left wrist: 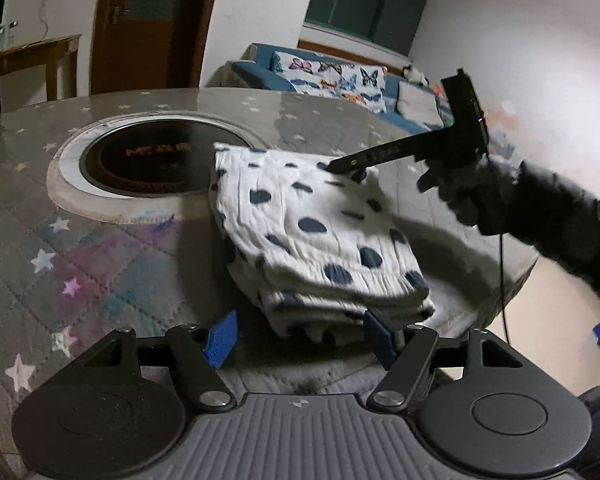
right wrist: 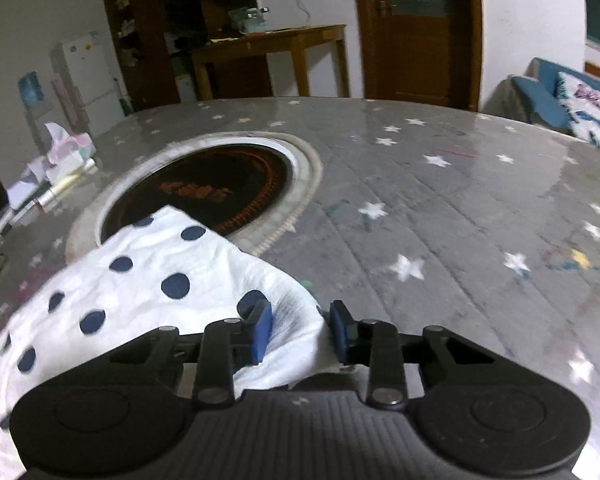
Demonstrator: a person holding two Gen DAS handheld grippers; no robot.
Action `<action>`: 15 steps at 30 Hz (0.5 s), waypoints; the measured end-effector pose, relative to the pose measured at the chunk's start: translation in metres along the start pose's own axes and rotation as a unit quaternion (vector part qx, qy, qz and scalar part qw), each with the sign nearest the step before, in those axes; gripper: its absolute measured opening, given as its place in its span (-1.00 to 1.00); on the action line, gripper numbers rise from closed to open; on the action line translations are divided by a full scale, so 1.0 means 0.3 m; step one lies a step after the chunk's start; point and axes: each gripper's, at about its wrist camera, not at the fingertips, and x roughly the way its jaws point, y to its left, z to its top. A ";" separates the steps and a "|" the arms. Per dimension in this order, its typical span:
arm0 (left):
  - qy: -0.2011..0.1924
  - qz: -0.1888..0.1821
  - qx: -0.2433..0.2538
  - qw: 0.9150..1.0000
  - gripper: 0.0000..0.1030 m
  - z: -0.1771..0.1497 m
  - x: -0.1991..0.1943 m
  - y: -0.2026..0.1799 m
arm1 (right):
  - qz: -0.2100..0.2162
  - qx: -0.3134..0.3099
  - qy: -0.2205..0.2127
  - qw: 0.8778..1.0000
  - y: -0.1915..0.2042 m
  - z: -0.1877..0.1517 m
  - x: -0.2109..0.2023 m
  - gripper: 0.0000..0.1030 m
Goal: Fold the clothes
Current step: 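Grasp the folded edge with both grippers and fold the pants over again, then lower the folded bundle onto the mattress and open both grippers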
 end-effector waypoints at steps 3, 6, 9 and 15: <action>0.008 0.002 0.009 1.000 0.31 -0.004 0.035 -0.008 | -0.029 0.001 -0.002 1.000 -0.013 -0.039 -0.047 -0.41; 0.001 0.014 0.018 1.000 0.20 0.008 0.065 -0.004 | -0.069 0.003 -0.006 0.998 -0.026 -0.085 -0.102 -0.41; -0.006 0.020 0.017 1.000 0.03 0.040 0.106 0.018 | -0.105 0.018 -0.010 0.994 -0.043 -0.133 -0.157 -0.41; -0.016 0.029 0.009 0.999 -0.27 0.146 0.222 0.091 | -0.161 0.052 -0.021 0.985 -0.066 -0.220 -0.247 -0.40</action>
